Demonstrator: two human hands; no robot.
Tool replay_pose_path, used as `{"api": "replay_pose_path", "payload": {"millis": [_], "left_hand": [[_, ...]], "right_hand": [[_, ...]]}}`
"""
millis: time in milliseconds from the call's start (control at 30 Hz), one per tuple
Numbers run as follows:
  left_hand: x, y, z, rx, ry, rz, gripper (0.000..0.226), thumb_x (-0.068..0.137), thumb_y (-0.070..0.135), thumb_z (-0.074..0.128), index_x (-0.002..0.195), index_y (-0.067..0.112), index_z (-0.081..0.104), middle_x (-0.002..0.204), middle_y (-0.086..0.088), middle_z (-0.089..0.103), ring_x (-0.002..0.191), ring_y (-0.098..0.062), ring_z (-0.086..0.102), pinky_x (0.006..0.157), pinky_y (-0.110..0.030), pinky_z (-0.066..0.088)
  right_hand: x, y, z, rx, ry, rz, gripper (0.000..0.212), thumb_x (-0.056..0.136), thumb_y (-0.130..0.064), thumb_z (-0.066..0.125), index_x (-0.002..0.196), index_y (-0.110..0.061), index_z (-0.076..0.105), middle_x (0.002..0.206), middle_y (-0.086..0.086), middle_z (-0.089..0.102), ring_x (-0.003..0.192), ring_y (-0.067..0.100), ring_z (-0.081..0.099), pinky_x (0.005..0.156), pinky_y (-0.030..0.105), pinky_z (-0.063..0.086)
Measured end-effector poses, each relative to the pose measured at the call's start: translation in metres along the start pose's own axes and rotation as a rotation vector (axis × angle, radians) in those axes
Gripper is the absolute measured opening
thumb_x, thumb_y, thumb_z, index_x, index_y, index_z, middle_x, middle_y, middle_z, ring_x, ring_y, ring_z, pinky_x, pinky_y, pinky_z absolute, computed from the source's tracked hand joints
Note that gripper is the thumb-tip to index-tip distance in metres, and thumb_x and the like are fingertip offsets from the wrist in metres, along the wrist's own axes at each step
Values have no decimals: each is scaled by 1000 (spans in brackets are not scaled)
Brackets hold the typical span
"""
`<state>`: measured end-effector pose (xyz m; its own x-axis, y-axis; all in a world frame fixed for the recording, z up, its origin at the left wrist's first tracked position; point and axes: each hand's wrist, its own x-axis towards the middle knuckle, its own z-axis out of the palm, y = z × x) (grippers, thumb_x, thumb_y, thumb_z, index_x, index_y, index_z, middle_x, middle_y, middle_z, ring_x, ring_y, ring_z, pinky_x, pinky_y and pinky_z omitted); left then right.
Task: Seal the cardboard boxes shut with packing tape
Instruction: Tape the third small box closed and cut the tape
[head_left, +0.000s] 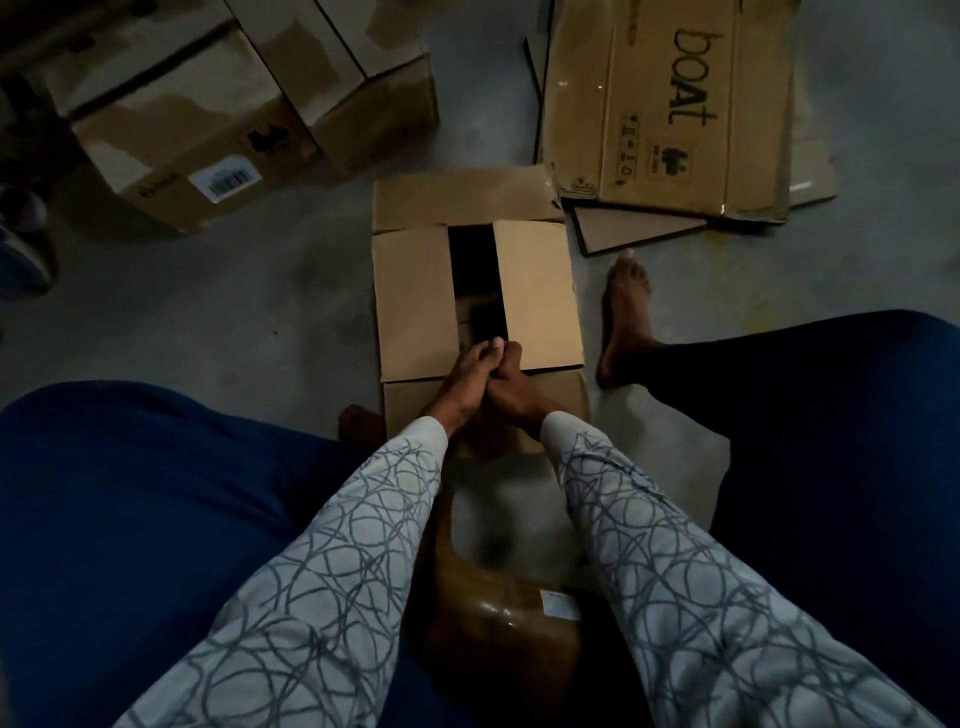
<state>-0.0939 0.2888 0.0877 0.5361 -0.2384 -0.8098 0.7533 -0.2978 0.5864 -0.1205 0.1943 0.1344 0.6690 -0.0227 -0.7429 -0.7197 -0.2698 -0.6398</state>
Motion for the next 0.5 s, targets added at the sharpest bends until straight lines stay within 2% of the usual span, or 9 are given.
{"api": "replay_pose_path", "payload": {"millis": [67,133,167,200,267,300,367,433,500], "left_hand": [[-25,17,2,79,109,47,98,66,89,52,142,28,52,139,-3,60,125,-24,57,111,-44,43],[-45,30,2,226,265,121,63,88,61,50,142,29,50,140,-5,59,125,-27,56,109,-42,43],[-51,32,1,300,356,160,49,95,44,51,142,28,51,139,-6,60,126,-29,56,108,-39,43],[-57,33,-2,345,439,210,45,96,27,52,141,26,52,136,-8,61,125,-30,56,106,-38,43],[-68,30,-13,358,559,321,55,87,10,51,141,19,54,135,-10,62,122,-32,58,106,-39,41],[-72,27,-20,390,606,352,60,83,8,52,142,17,53,142,-10,57,126,-31,55,111,-40,37],[-74,23,-39,579,682,360,68,82,4,59,147,17,46,161,-6,32,144,-26,37,120,-44,23],[-71,20,-64,821,679,292,81,80,6,67,153,22,35,168,-1,10,153,-22,12,122,-48,15],[-66,16,-96,1039,587,225,93,77,11,71,156,26,23,168,1,1,154,-21,0,121,-54,13]], "right_hand": [[-3,1,-1,-64,15,-66,56,99,-18,55,141,-5,21,133,22,50,122,35,55,105,50,46],[-6,7,-4,-190,42,-163,70,92,-23,58,149,-5,22,150,25,39,134,38,46,111,52,39],[-9,11,-7,-275,46,-205,77,88,-19,61,152,-3,21,158,25,27,139,39,40,113,52,36],[-12,14,-11,-366,64,-247,80,85,-12,63,154,-2,22,164,22,14,142,42,36,113,52,36],[-22,19,-22,-513,181,-324,74,85,-5,62,152,-4,29,166,18,-2,146,42,28,110,51,38],[-27,22,-30,-557,264,-331,72,87,-7,61,152,-6,30,166,17,-6,149,41,21,113,50,35],[-35,27,-49,-608,401,-225,79,88,-12,64,156,-14,25,166,13,-11,154,35,4,119,49,25],[-42,32,-71,-599,451,-103,89,85,-12,70,158,-21,19,167,7,-10,155,29,-2,120,49,24],[-47,38,-95,-603,403,-79,97,81,-7,73,158,-24,16,168,3,-5,155,27,-1,118,51,29]]}}
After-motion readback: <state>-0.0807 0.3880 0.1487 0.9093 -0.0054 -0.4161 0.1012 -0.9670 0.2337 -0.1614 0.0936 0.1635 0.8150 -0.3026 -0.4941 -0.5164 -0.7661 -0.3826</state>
